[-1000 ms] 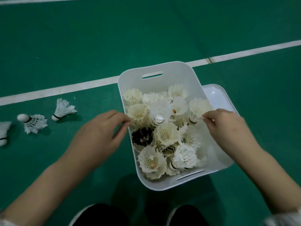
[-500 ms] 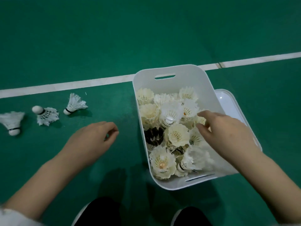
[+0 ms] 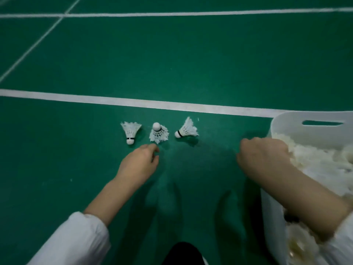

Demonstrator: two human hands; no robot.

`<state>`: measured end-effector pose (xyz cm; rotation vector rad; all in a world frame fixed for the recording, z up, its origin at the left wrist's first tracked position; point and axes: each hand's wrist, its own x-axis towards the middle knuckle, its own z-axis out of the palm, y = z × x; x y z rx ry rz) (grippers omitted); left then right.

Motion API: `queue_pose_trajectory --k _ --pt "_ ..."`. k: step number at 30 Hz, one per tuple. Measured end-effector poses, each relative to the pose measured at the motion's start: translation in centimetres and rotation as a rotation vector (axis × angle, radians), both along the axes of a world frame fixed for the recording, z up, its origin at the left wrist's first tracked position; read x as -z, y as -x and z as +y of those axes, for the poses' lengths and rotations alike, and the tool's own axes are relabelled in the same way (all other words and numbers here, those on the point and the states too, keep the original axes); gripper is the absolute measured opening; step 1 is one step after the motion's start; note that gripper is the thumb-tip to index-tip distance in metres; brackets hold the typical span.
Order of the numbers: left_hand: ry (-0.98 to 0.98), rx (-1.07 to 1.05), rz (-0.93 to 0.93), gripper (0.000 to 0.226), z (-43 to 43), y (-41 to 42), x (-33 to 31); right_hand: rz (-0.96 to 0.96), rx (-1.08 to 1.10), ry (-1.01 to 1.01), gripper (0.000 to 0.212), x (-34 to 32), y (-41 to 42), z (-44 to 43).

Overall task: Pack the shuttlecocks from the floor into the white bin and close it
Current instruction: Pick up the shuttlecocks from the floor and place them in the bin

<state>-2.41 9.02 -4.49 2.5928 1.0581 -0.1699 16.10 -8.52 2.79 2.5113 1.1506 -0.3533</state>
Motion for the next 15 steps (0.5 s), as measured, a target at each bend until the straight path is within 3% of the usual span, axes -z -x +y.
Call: queue_pose_trajectory --k 4,9,12,15 --pt "-0.057 -0.010 -0.063 0.043 3.0 -2.0 1.4 0.100 0.036 -0.148 0.026 2.3 0.5 4.1" --pt "-0.066 -0.006 -0.055 0.054 5.9 -5.6 3.5 0.559 0.141 -0.310 0.050 7.6 0.5 7.5" --pt "0.022 -0.086 -0.065 0.046 6.1 -6.4 4.4 0.721 0.275 -0.433 0.058 9.2 0.8 8.8" --pt "0.059 -0.162 -0.186 0.025 5.1 -5.4 4.8 0.711 0.244 -0.405 0.048 10.2 1.2 9.4"
